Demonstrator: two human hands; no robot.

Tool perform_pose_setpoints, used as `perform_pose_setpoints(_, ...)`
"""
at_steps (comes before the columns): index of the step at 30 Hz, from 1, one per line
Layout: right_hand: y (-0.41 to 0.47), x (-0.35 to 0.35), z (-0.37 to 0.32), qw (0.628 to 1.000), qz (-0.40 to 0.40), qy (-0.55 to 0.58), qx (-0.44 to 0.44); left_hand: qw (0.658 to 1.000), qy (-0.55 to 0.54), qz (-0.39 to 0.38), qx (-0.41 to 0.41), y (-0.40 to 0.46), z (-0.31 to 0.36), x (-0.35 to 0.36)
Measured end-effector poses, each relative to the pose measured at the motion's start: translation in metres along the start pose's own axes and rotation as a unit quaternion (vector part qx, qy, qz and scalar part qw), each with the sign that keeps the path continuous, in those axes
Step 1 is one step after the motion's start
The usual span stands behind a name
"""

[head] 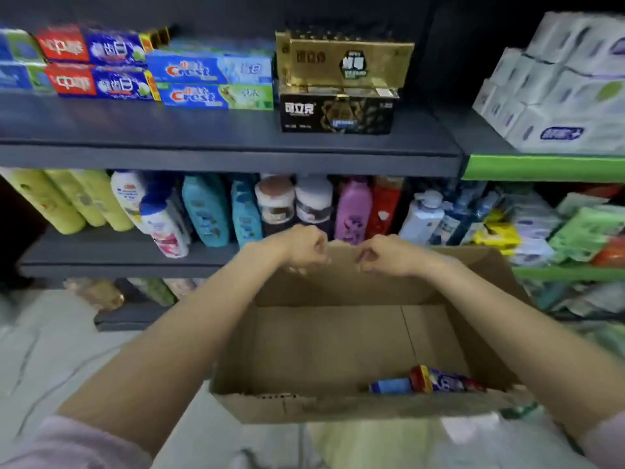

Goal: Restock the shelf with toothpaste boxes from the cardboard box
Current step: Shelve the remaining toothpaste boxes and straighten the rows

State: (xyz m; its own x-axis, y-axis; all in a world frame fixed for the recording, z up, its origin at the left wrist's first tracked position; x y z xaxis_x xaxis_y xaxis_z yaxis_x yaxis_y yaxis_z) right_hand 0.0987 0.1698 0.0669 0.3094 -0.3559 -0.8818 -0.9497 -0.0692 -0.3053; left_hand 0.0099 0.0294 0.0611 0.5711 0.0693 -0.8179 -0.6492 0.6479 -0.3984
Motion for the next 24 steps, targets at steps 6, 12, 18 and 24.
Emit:
perform_pose_setpoints(6,-0.022,0.086,0.095,0.978,-0.184,0.041,0.084,0.983,-0.028,-0.160,-0.080,0.046,0.009,0.120)
perform_pose_setpoints(12,-0.030,0.154,0.142,0.910,-0.407,-0.035,0.070,0.967,-0.046,-0.212,-0.134,0.068,0.012,0.190)
perform_pose_setpoints(18,-0.022,0.169,0.180,0.905,-0.413,-0.049,0.087,0.965,-0.092,-0.212,-0.124,0.091,0.034,0.227)
perform_pose_setpoints(24,-0.012,0.151,0.212,0.957,-0.262,0.099,0.071,0.930,-0.023,-0.344,-0.126,0.102,0.056,0.269)
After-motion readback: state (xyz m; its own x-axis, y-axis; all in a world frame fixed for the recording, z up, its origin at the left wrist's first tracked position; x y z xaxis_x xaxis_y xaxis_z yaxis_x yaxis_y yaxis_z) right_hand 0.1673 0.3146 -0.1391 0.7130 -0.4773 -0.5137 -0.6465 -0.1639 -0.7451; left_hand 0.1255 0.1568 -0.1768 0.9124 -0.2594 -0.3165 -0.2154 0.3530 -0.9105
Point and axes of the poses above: each hand's wrist, its own y-axis towards the middle knuckle, its own x-axis out of the palm, z = x × y, the point moved 2 cm from there along y, towards the middle knuckle, and after that the axes turned 9 degrees about -x, right-handed, at the moved point
